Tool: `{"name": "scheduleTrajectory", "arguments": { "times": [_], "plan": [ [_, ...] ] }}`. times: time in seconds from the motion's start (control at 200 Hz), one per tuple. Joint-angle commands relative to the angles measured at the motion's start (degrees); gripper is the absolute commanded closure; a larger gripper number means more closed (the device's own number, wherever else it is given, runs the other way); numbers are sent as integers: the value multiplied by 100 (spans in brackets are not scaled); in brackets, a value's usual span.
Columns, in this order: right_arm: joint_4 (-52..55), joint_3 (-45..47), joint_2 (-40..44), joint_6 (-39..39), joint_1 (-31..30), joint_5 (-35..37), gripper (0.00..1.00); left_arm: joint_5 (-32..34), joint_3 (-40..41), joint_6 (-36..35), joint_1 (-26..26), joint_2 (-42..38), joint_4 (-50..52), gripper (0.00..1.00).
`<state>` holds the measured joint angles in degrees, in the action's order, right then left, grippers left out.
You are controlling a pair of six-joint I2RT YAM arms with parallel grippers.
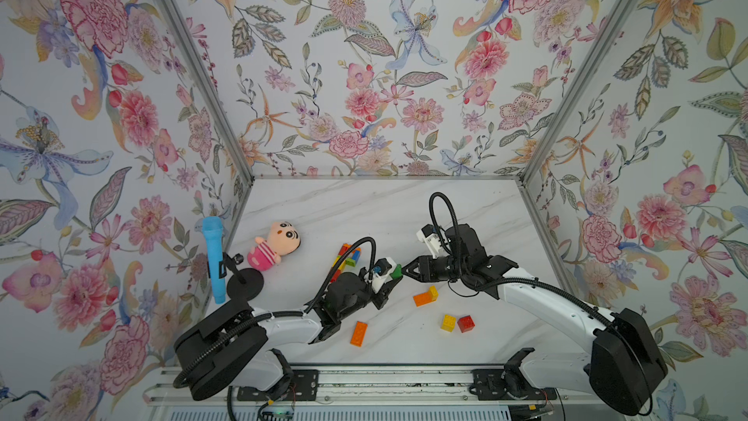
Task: Assemble the letter p with lego
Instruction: Assemble the lego brick with the lego brick.
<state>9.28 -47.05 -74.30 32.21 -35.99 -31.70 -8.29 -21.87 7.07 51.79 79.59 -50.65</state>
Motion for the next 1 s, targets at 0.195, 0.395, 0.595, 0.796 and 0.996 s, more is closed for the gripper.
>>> {"name": "scheduleTrajectory", "arguments": {
  "times": [0.195, 0.395, 0.595, 0.796, 0.996],
  "plan": [
    [289, -372, -377, -153, -264, -153, 72, -171, -2, -307, 157, 48, -218, 84],
    [406, -433, -392, -192, -311, -128, 95, -113, 40, -312, 165, 39, -232, 84],
    [1322, -551, -50, -448, -315, 1135, 100, 378, 82, -31, 151, -238, 76, 37],
    [2030, -413, 70, -406, -605, 2411, 100, 1380, 1102, 659, -190, -1304, -609, 1],
    [2175, -358, -83, -25, -1222, 3492, 100, 1530, 1903, 1233, -964, -2523, -326, 1]
  ]
}}
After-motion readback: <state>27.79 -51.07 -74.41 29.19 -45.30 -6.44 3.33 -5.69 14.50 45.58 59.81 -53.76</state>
